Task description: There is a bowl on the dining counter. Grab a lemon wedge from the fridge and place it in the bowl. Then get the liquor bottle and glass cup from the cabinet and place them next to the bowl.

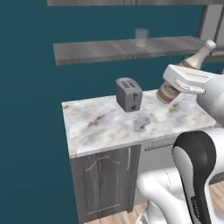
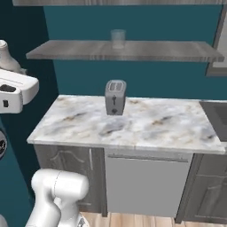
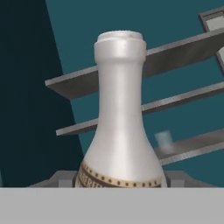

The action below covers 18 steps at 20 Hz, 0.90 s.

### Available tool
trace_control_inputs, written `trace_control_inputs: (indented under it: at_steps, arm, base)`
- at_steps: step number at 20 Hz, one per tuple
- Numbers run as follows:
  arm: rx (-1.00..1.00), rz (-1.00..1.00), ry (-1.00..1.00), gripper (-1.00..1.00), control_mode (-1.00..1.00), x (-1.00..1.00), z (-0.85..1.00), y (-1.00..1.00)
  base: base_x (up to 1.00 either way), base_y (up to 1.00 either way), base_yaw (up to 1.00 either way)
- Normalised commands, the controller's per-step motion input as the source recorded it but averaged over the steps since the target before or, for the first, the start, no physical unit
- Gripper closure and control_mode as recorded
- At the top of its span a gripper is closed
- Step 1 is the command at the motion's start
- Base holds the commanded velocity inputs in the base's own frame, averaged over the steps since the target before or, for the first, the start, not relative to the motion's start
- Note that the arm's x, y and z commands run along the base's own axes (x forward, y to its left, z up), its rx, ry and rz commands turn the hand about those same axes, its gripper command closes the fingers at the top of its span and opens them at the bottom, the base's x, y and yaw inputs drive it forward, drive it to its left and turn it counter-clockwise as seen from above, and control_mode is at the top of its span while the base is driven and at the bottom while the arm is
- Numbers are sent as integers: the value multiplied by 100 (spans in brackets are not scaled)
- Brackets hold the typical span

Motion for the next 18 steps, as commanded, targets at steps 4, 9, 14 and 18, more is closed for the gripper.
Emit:
trace_control_inputs:
  at_steps: [4,9,14,18]
  arm:
    - [0,0,0,100,100,0,0,0]
    - [0,0,0,100,100,0,0,0]
    - [0,0,0,100,100,0,0,0]
    - [0,0,0,100,100,0,0,0]
  base:
    - [-77,57,-42]
    - [-64,69,-51]
    - [-61,72,-55]
    - [-52,72,-51]
